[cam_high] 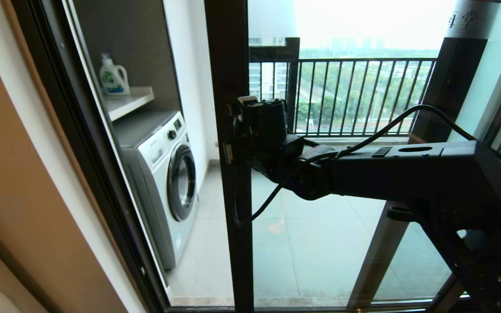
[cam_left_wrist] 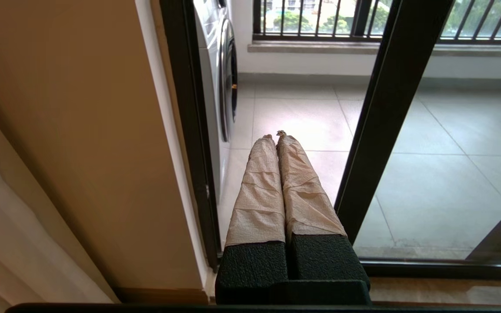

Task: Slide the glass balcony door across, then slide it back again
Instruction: Close the slid door

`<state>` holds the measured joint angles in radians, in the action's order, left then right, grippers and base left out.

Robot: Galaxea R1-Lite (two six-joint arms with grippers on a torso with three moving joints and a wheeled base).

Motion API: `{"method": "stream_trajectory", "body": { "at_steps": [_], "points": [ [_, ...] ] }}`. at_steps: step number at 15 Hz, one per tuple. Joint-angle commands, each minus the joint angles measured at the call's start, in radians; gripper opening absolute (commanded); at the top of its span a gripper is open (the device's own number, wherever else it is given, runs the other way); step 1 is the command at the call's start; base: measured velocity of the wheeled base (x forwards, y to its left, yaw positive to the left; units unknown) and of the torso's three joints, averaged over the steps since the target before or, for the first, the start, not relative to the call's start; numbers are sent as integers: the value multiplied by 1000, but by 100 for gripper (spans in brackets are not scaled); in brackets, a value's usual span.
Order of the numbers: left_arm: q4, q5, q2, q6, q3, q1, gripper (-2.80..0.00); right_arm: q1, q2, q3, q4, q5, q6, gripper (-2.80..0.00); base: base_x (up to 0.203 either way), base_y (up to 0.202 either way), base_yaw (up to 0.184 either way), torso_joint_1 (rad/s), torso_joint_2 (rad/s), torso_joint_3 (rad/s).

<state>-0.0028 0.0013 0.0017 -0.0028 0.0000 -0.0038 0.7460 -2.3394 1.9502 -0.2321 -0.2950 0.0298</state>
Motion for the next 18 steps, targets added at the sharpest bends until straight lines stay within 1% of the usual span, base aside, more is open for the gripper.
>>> {"method": "stream_trajectory", "body": {
  "at_steps": [1, 3, 4, 7, 10, 12, 14, 15, 16, 17, 18],
  "points": [
    [0, 0, 0, 0, 0, -1, -280, 5, 0, 1, -3, -10, 1, -280, 0, 0, 0, 0, 0, 0],
    [0, 0, 0, 0, 0, 1, -280, 4, 25, -8, -4, -38, 6, -280, 0, 0, 0, 0, 0, 0],
    [0, 0, 0, 0, 0, 1, -280, 2, 48, -27, -4, -49, 21, -280, 0, 0, 0, 0, 0, 0],
    [0, 0, 0, 0, 0, -1, -280, -11, 170, -180, -6, -53, 52, -280, 0, 0, 0, 0, 0, 0],
    [0, 0, 0, 0, 0, 0, -280, -15, 430, -437, -12, -55, 54, -280, 0, 0, 0, 0, 0, 0],
    [0, 0, 0, 0, 0, -1, -280, -14, 656, -669, -13, -68, 47, -280, 0, 0, 0, 0, 0, 0],
    [0, 0, 0, 0, 0, 1, -280, -11, 926, -915, -12, -85, 3, -280, 0, 0, 0, 0, 0, 0],
    [0, 0, 0, 0, 0, -1, -280, -10, 1070, -1018, -9, -99, -32, -280, 0, 0, 0, 0, 0, 0],
    [0, 0, 0, 0, 0, 1, -280, -14, 1194, -1093, -1, -116, -63, -280, 0, 0, 0, 0, 0, 0],
    [0, 0, 0, 0, 0, -1, -280, -44, 1324, -1163, 20, -138, -94, -280, 0, 0, 0, 0, 0, 0],
    [0, 0, 0, 0, 0, 1, -280, -99, 1422, -1205, 49, -153, -114, -280, 0, 0, 0, 0, 0, 0]
  ]
}}
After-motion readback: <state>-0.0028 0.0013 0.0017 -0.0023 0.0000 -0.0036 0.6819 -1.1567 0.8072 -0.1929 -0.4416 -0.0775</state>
